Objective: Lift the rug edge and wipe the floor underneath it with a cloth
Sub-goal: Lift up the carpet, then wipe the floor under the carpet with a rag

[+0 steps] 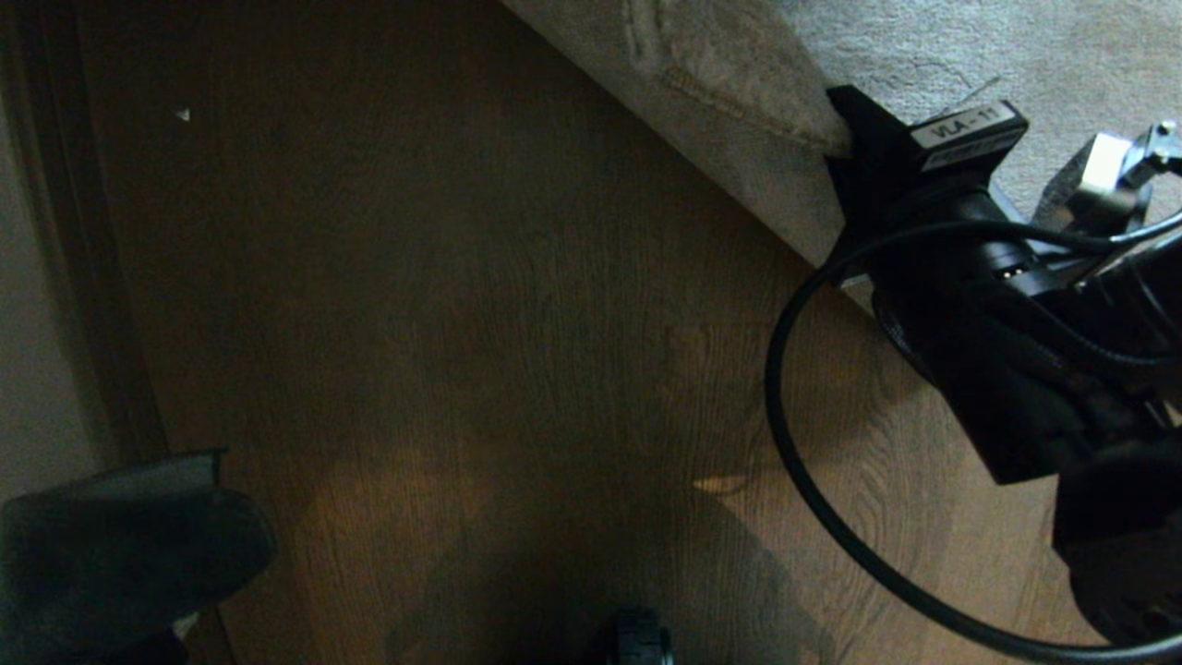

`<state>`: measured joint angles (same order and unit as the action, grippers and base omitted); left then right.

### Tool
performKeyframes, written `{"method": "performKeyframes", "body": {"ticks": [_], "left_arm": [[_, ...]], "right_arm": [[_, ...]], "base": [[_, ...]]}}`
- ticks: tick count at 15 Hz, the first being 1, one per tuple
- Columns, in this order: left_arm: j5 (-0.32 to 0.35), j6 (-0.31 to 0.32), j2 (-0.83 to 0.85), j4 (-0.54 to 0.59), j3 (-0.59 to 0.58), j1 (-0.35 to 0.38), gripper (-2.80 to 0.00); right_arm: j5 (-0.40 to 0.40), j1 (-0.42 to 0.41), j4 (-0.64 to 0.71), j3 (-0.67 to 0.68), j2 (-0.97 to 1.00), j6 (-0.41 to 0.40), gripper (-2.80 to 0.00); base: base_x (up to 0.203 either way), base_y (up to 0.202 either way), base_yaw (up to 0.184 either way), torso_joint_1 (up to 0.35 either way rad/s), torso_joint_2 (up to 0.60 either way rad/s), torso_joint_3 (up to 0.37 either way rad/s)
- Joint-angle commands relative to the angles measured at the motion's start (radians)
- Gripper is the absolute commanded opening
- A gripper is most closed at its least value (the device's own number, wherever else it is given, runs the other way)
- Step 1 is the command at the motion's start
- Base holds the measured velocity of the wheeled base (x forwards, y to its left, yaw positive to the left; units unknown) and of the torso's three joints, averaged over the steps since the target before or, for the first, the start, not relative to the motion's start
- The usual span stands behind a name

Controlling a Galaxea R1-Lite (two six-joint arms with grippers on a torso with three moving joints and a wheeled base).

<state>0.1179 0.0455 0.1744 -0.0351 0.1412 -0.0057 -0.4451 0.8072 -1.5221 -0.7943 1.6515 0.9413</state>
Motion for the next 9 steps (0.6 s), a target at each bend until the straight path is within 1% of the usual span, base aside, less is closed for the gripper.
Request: {"method": "performKeyframes", "body": {"ticks": [1, 3, 7, 8, 9], "left_arm": [[0.004, -0.002, 0.158, -0.001, 0.059, -0.003, -2.80], [0.039, -0.004, 0.242, -0.002, 0.109, -0.005, -2.80], [0.176, 0.000, 0.386, -0.003, 0.173, -0.006, -2.80], [0.205, 0.000, 0.423, -0.003, 0.190, -0.011, -2.80], [0.220, 0.001, 0.457, -0.004, 0.206, -0.022, -2.80]], "right_arm": [[-0.003, -0.003, -0.048, 0.000, 0.004, 0.008, -2.80], [-0.003, -0.003, -0.048, -0.001, 0.010, 0.013, -2.80], [-0.003, -0.011, -0.048, -0.022, 0.022, 0.011, -2.80], [-0.003, -0.013, -0.048, -0.023, 0.022, 0.011, -2.80], [-0.003, -0.013, -0.048, -0.022, 0.024, 0.011, -2.80]], "base": [[0.000, 0.000, 0.000, 0.000, 0.00, 0.000], [0.000, 0.000, 0.000, 0.000, 0.00, 0.000], [0.000, 0.000, 0.000, 0.000, 0.00, 0.000], [0.000, 0.000, 0.000, 0.000, 0.00, 0.000], [0.000, 0.000, 0.000, 0.000, 0.00, 0.000]]}}
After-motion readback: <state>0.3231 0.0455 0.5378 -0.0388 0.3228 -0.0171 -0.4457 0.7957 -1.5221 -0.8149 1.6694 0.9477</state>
